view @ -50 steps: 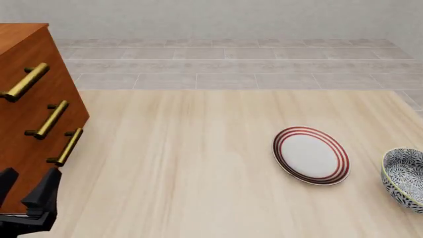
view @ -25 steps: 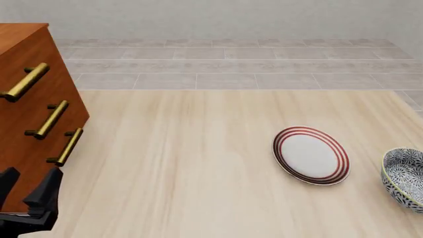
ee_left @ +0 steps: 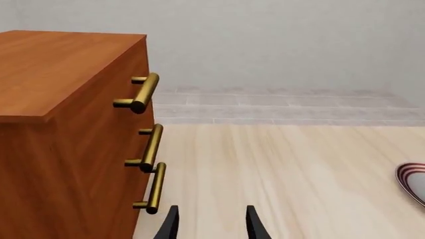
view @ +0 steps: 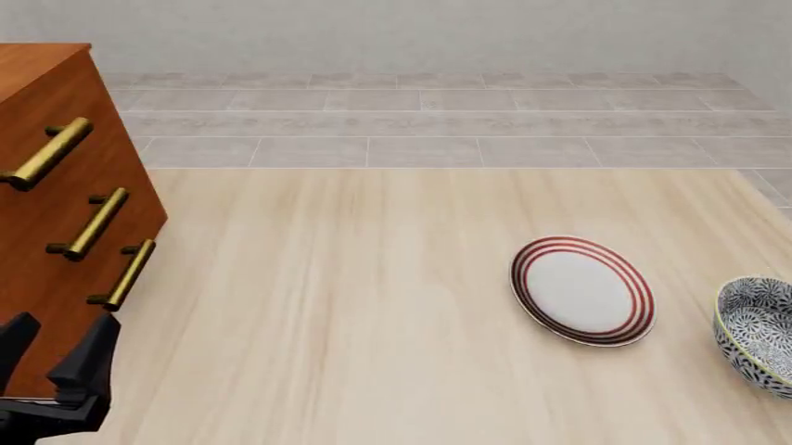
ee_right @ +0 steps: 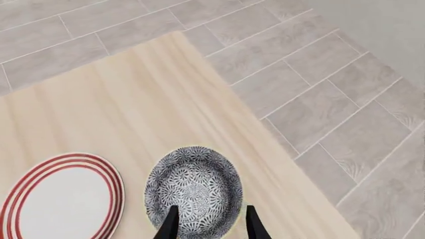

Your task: Put the bowl on top of the cabinet.

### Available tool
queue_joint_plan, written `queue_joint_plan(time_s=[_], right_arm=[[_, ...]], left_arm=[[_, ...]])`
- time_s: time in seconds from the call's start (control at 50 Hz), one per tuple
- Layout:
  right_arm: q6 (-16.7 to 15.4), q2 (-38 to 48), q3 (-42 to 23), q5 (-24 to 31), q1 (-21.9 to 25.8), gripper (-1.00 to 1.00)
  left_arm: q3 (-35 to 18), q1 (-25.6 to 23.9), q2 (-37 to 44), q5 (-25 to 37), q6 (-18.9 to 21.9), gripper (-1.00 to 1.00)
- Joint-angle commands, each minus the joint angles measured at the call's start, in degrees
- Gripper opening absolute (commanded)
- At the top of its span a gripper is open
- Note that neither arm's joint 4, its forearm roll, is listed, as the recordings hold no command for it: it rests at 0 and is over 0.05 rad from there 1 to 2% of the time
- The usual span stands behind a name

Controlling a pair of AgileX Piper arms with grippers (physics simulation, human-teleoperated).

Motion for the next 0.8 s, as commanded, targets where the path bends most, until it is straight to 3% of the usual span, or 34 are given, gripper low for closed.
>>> queue_joint_plan(time_s=[0.02, 0.04, 0.46, 0.8], right_arm=[[-0.14, 1.92, 1.69, -3.29, -1.26, 1.00], [1.53, 3.25, 1.69, -3.85, -1.86, 1.00], [0.34, 7.96, -0.30, -7.06, -3.23, 1.00], [-0.07, 12.51, 1.68, -11.40, -6.57, 1.00]], left_arm=[[0.00, -0.08, 0.37, -0.15, 0.27, 1.00], [0.00, -0.09, 0.45, -0.19, 0.29, 1.00], [0.01, -0.14, 1.74, -1.09, 0.55, 1.00], [0.01, -0.21, 2.73, -2.00, 0.65, 1.00]])
